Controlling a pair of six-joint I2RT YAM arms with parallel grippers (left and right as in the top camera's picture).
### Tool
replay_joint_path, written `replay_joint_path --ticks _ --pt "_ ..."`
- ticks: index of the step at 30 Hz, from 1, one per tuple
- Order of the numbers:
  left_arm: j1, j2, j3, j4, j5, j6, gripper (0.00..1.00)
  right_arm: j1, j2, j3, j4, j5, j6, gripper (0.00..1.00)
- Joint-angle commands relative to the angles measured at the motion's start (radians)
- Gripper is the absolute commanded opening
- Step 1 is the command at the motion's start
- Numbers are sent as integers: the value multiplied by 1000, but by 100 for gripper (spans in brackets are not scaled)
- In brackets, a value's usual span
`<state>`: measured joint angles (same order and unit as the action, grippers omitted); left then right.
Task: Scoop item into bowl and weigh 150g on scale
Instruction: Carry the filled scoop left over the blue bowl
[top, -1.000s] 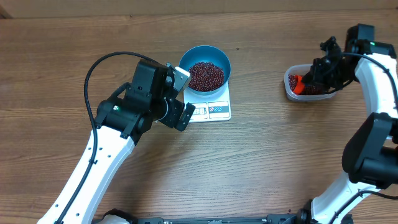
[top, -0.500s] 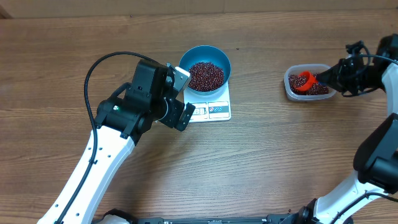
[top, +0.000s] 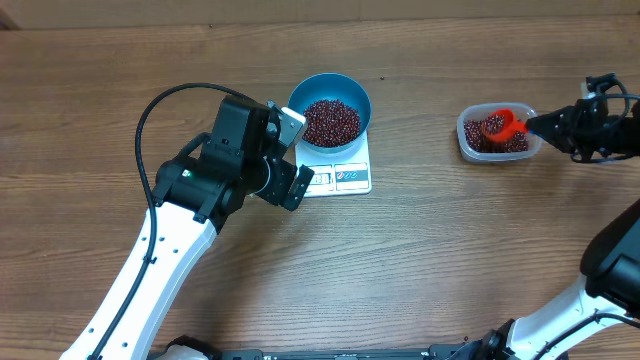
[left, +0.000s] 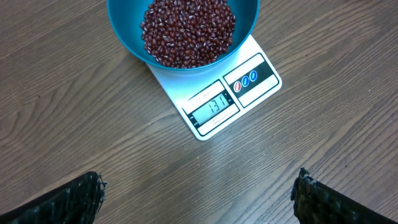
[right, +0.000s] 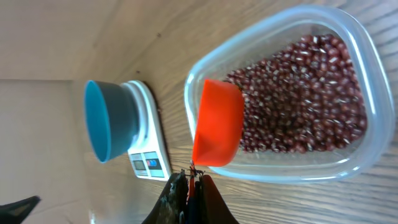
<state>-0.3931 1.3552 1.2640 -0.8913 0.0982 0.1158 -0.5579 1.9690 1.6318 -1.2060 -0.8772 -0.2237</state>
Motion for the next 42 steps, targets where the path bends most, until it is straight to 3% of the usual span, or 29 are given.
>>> replay_joint_path --ticks 1,16,28,37,42 --pt "-6 6 1 2 14 19 100 -19 8 -4 -13 -134 -73 4" --pt "-6 6 1 2 14 19 99 -8 8 -4 -93 -308 -178 4" --pt "-6 6 1 2 14 19 99 172 8 -2 -77 -349 -161 4" --pt "-6 6 1 2 14 19 99 350 8 24 61 -341 29 4" --pt "-6 6 1 2 14 19 99 454 8 77 114 -232 147 4"
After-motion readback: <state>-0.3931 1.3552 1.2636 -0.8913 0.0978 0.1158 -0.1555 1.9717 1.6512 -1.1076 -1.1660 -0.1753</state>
